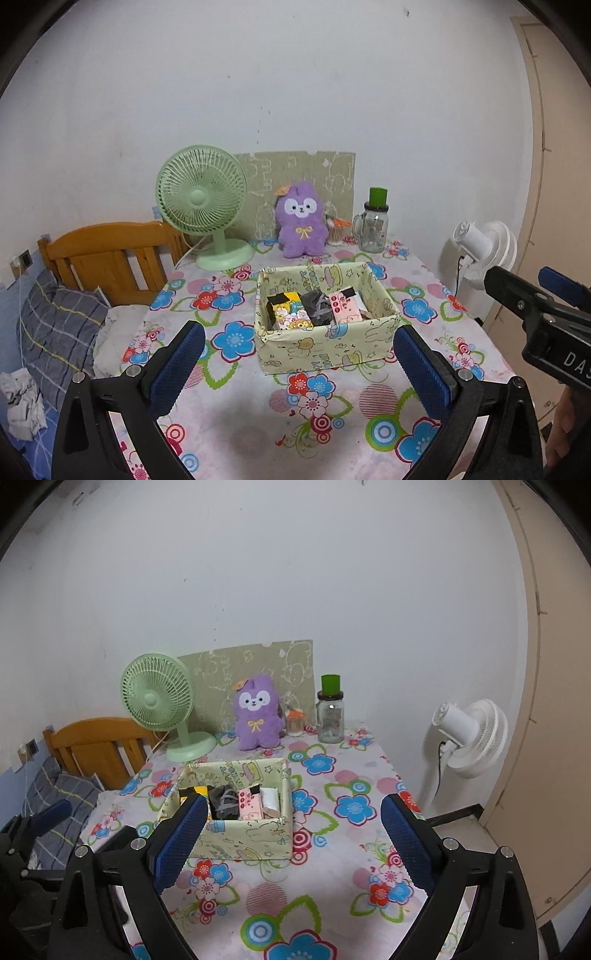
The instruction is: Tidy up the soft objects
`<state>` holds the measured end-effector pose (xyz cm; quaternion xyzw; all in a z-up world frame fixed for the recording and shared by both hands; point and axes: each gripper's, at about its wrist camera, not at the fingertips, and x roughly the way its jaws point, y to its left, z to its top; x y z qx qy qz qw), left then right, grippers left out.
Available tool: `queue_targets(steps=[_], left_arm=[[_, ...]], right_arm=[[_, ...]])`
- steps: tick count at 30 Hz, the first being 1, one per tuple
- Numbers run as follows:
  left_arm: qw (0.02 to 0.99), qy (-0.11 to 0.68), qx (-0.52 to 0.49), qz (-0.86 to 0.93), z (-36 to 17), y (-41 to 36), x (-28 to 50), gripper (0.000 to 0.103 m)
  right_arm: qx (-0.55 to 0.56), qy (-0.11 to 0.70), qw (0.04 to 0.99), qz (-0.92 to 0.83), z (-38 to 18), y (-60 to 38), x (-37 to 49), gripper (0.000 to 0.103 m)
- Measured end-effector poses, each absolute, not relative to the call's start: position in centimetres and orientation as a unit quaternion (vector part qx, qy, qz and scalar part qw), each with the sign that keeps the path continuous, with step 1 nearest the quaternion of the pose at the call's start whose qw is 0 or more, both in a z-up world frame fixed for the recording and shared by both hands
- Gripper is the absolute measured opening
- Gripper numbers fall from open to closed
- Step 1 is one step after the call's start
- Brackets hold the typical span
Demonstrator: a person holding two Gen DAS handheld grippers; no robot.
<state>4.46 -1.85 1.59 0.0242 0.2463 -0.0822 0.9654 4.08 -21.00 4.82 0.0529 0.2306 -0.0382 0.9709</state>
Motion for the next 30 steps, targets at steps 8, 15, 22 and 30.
queue_targets(steps=[8,15,22,30], left_arm=[[0.971,0.226,0.009,-0.082,2.6,-0.7,2.1,0.103],[0.973,0.217,0.008,-0.085,2.5,-0.8,1.3,0.103],[0.973,0.213,0.008,-0.09,2.6,-0.9,0.9,0.103],[0.974,0.212,0.01,-0.085,2.7,-0.8,0.6,0.103]], right_arm=[[0.055,0.214,0.974,-0.043,5.3,-21.0,1.9,0.1],[0.054,0.208,0.976,-0.04,5.1,-20.8,0.8,0.101],[0.055,0.204,0.976,-0.045,5.2,-20.8,0.3,0.101],[0.057,0.206,0.976,-0.04,5.1,-20.8,0.3,0.101]])
